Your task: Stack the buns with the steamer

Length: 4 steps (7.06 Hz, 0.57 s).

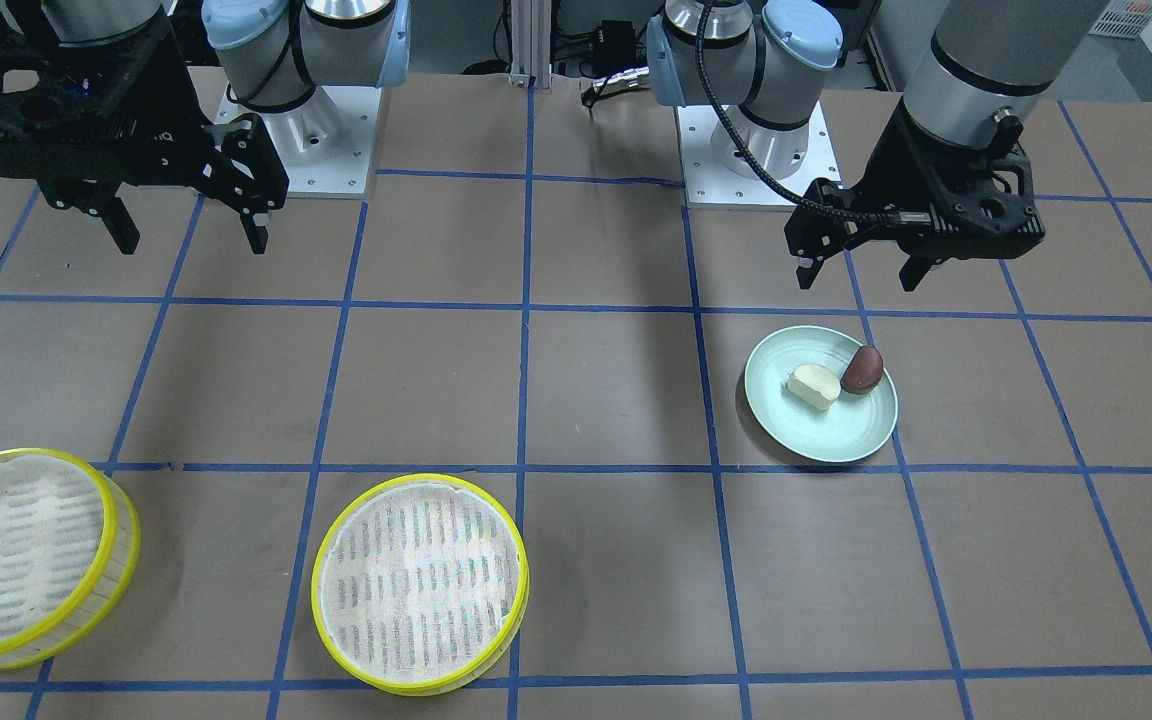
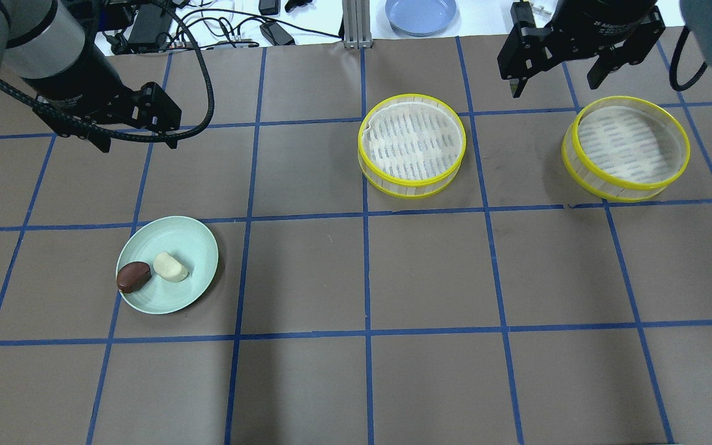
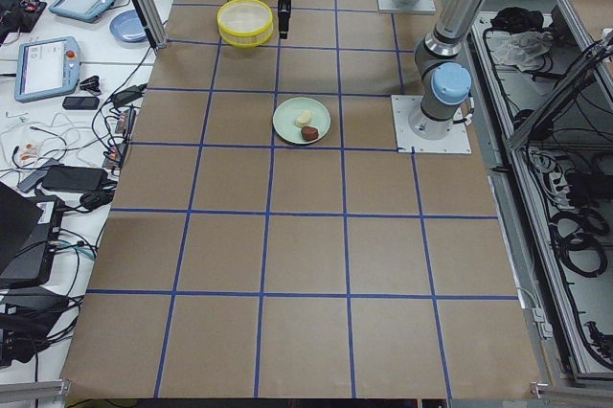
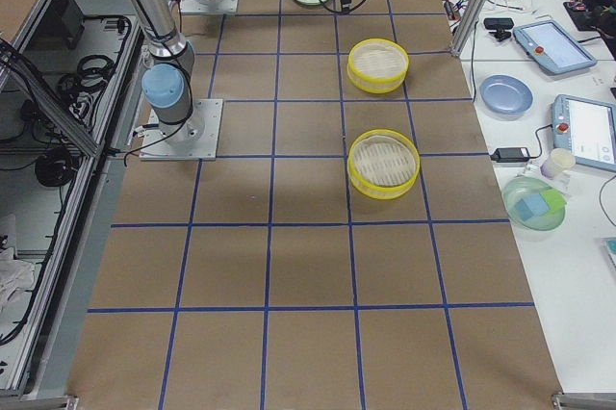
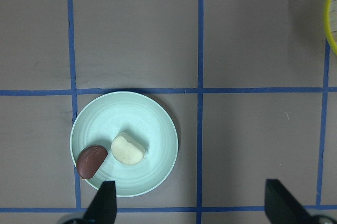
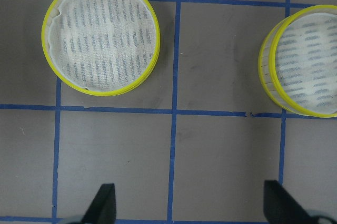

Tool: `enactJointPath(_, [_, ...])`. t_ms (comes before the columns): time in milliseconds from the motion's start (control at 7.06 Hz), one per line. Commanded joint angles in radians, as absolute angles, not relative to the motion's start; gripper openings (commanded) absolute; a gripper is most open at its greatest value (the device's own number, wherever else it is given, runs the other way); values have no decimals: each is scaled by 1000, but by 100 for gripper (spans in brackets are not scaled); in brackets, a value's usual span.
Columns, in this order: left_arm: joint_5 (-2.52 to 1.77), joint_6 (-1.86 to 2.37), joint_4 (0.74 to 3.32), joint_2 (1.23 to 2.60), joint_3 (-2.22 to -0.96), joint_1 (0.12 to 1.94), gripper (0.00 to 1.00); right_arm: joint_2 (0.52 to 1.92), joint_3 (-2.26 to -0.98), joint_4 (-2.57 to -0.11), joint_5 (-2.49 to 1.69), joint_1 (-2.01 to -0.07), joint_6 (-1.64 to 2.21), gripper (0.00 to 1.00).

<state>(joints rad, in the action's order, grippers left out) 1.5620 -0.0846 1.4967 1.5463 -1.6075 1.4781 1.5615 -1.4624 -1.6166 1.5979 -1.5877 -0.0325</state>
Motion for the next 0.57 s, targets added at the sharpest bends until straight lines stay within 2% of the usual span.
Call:
enactJointPath(0, [1569,-95,1497,1548,-1608,1476,100,1568,-1482,-1623,1597,-1589,-29,100])
enactJointPath(425, [1580,-97,1486,1584,-1615,1453,100,1555,-1496,-1692,1595,-1565,-107,100])
